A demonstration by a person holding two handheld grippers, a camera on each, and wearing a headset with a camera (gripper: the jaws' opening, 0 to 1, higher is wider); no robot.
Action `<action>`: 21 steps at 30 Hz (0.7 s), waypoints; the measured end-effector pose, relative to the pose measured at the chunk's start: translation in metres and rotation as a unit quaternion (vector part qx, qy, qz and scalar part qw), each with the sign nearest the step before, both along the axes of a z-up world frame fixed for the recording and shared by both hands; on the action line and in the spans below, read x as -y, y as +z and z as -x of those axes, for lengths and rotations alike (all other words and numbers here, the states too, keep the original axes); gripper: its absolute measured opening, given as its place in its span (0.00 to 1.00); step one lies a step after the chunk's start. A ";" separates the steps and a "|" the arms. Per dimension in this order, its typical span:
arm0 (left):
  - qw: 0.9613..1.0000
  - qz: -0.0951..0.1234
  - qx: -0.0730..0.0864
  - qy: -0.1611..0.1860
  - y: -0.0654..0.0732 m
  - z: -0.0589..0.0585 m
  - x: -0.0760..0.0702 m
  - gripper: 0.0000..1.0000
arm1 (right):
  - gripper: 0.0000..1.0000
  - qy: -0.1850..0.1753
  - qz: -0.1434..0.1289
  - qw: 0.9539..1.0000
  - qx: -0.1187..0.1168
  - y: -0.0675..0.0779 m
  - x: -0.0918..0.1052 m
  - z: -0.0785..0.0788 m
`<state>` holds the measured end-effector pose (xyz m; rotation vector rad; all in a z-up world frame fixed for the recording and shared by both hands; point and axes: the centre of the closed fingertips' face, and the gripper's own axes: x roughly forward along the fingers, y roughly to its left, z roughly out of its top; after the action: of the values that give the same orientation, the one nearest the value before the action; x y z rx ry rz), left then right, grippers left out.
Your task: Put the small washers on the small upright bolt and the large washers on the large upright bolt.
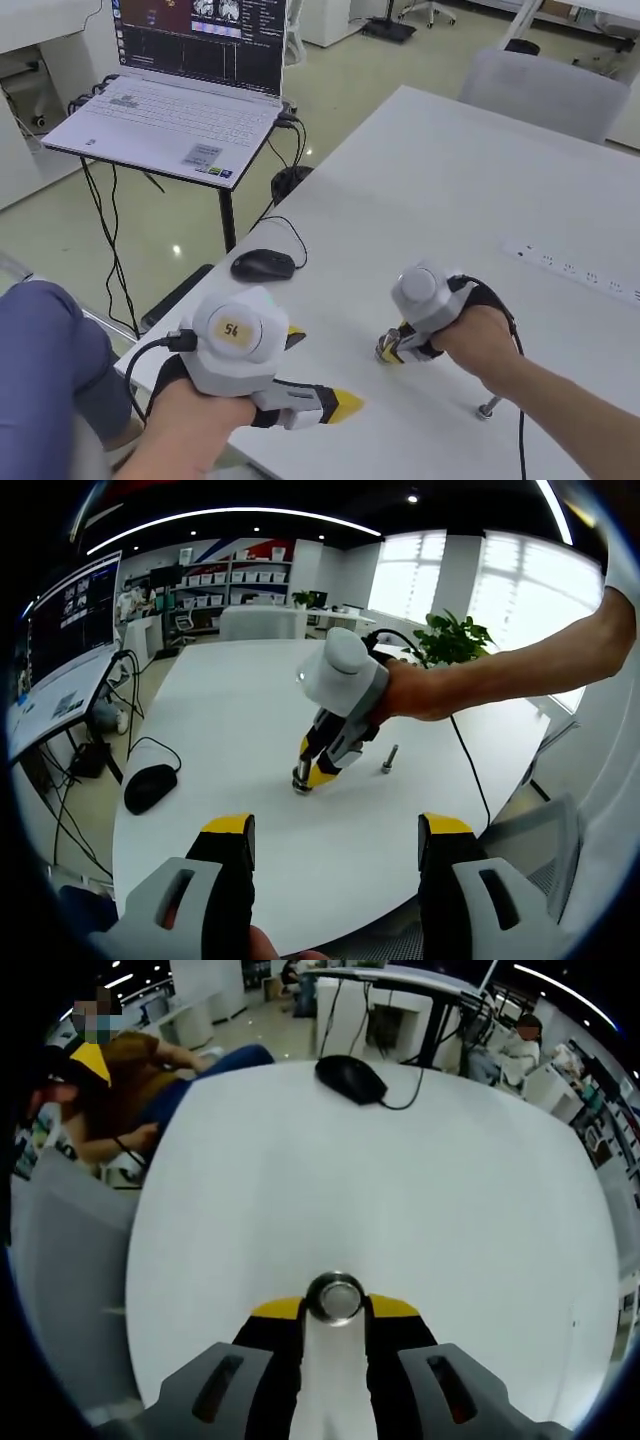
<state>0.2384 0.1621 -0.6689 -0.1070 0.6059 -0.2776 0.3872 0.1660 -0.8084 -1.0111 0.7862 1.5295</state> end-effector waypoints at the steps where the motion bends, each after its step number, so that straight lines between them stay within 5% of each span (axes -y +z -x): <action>1: 1.000 0.000 0.000 0.000 0.000 0.000 0.000 0.65 | 0.24 -0.002 0.001 1.000 -0.003 -0.001 0.000 0.000; 14: 1.000 0.000 0.000 -0.001 -0.001 -0.001 -0.001 0.65 | 0.25 -0.010 0.004 1.000 -0.003 -0.006 0.007 0.001; 21: 1.000 0.002 0.004 -0.006 0.000 -0.006 0.000 0.65 | 0.31 -0.058 -0.013 0.998 -0.014 0.003 0.023 0.014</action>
<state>0.2441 0.1621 -0.6690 -0.1069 0.5989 -0.2906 0.3729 0.1428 -0.8052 -0.9120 0.8286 1.4539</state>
